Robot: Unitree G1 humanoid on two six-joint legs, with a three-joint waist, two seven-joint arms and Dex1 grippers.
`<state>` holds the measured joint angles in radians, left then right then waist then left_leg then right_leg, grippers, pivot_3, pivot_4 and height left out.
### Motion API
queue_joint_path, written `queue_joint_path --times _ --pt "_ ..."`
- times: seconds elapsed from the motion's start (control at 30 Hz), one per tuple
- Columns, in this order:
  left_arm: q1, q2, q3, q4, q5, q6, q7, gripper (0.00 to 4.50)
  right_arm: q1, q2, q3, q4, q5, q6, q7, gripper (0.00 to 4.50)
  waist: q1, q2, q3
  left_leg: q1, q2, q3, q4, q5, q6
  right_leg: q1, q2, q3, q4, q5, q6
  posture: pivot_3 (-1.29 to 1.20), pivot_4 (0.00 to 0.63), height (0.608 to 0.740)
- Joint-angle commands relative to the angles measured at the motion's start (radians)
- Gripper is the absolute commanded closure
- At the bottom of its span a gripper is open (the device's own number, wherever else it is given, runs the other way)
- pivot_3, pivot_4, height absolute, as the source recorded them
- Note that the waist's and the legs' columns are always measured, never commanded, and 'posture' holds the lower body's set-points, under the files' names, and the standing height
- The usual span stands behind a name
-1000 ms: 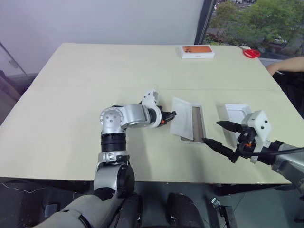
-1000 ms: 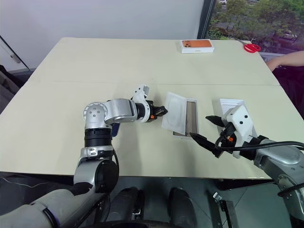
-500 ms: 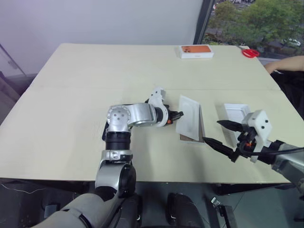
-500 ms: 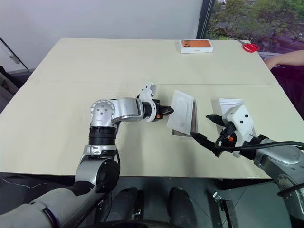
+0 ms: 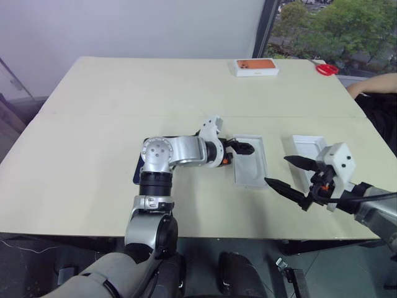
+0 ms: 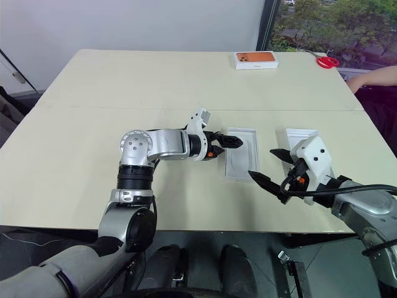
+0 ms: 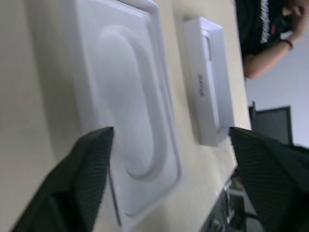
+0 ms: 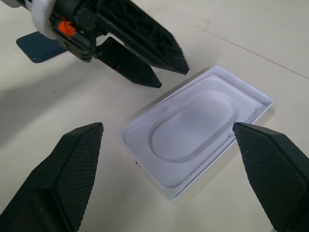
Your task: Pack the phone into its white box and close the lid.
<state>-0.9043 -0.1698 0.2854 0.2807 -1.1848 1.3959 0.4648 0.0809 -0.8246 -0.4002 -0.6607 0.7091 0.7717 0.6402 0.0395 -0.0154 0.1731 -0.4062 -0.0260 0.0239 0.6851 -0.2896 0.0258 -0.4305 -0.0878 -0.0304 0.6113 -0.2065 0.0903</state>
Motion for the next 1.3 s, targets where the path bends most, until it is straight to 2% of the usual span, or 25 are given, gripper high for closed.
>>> queue_joint_path --times 0.03,0.13,0.27,0.3,0.37,0.47,0.6,0.7,0.93,1.13,1.3 --pt "0.028 0.089 -0.035 -0.138 0.007 0.018 -0.137 0.62 -0.059 -0.016 0.044 0.015 -0.064 0.002 -0.058 0.00 -0.004 0.000 0.000 0.000 0.000 0.000 0.000 0.000 0.000 0.000 0.000 0.000 0.000 0.000 0.000 0.00 0.150 0.740" --pt "0.075 0.248 -0.124 -0.243 0.092 -0.024 -0.307 0.59 -0.115 -0.006 0.088 0.052 -0.077 0.043 -0.094 0.82 -0.012 0.001 -0.001 0.002 0.001 0.001 -0.001 0.000 0.000 -0.001 0.001 0.000 0.002 -0.002 -0.003 0.00 0.150 0.740" --pt "0.134 0.435 -0.246 -0.321 0.226 -0.140 -0.525 0.59 -0.178 0.004 0.149 0.073 -0.091 0.093 -0.128 2.84 -0.009 0.001 -0.001 0.001 0.002 0.000 -0.001 0.002 -0.003 -0.001 0.002 0.000 0.002 -0.002 -0.004 0.00 0.150 0.740" --pt "0.143 0.463 -0.267 -0.330 0.252 -0.163 -0.564 0.59 -0.189 0.005 0.159 0.076 -0.095 0.102 -0.135 3.48 -0.006 0.001 -0.001 0.001 0.002 0.001 -0.001 0.002 -0.003 -0.001 0.002 0.000 0.001 -0.002 -0.004 0.00 0.150 0.740" --pt "0.190 0.601 -0.369 -0.394 0.372 -0.313 -0.751 0.59 -0.257 0.027 0.221 0.117 -0.130 0.142 -0.185 4.44 -0.002 0.000 0.000 0.001 0.001 0.000 -0.001 0.002 -0.003 -0.001 0.001 0.000 0.001 -0.002 -0.004 0.00 0.150 0.740" --pt "0.267 0.757 -0.487 -0.462 0.528 -0.554 -1.002 0.59 -0.339 0.048 0.322 0.163 -0.191 0.171 -0.218 4.44 -0.005 0.001 0.000 0.000 0.001 0.003 -0.002 0.001 -0.003 -0.002 0.000 0.001 0.000 -0.002 -0.005 0.00 0.150 0.740" --pt "0.356 0.850 -0.530 -0.473 0.651 -0.782 -1.210 0.59 -0.449 0.072 0.461 0.219 -0.275 0.233 -0.258 4.44 -0.003 0.002 0.000 -0.002 0.002 0.003 -0.002 0.001 -0.003 -0.004 -0.004 0.002 0.000 -0.002 -0.005 0.00 0.150 0.740" --pt "0.414 0.900 -0.555 -0.473 0.730 -0.906 -1.325 0.59 -0.534 0.123 0.516 0.289 -0.307 0.272 -0.277 4.44 -0.003 0.003 0.000 -0.002 0.002 0.003 -0.002 0.001 -0.002 -0.006 -0.005 0.002 0.000 -0.002 -0.006 0.00 0.150 0.740" --pt "0.451 0.885 -0.535 -0.456 0.776 -0.921 -1.385 0.59 -0.647 0.213 0.589 0.475 -0.395 0.311 -0.299 4.44 -0.003 0.002 0.000 -0.003 0.001 0.003 -0.002 0.001 -0.001 -0.005 -0.005 0.001 0.000 -0.001 -0.005 0.00 0.150 0.740" --pt "0.474 0.859 -0.522 -0.470 0.799 -0.911 -1.378 0.59 -0.748 0.307 0.608 0.732 -0.524 0.188 -0.367 4.44 -0.028 0.002 0.000 -0.002 0.001 0.003 -0.001 0.000 0.000 -0.005 -0.001 0.000 0.002 -0.001 -0.004 0.00 0.150 0.740" --pt "0.487 0.838 -0.515 -0.500 0.802 -0.888 -1.370 0.59 -0.789 0.347 0.600 0.848 -0.589 0.108 -0.380 4.44 -0.033 0.002 0.000 -0.002 0.002 0.003 -0.001 0.000 0.000 -0.005 0.000 0.000 0.003 0.001 0.000 0.00 0.150 0.740"
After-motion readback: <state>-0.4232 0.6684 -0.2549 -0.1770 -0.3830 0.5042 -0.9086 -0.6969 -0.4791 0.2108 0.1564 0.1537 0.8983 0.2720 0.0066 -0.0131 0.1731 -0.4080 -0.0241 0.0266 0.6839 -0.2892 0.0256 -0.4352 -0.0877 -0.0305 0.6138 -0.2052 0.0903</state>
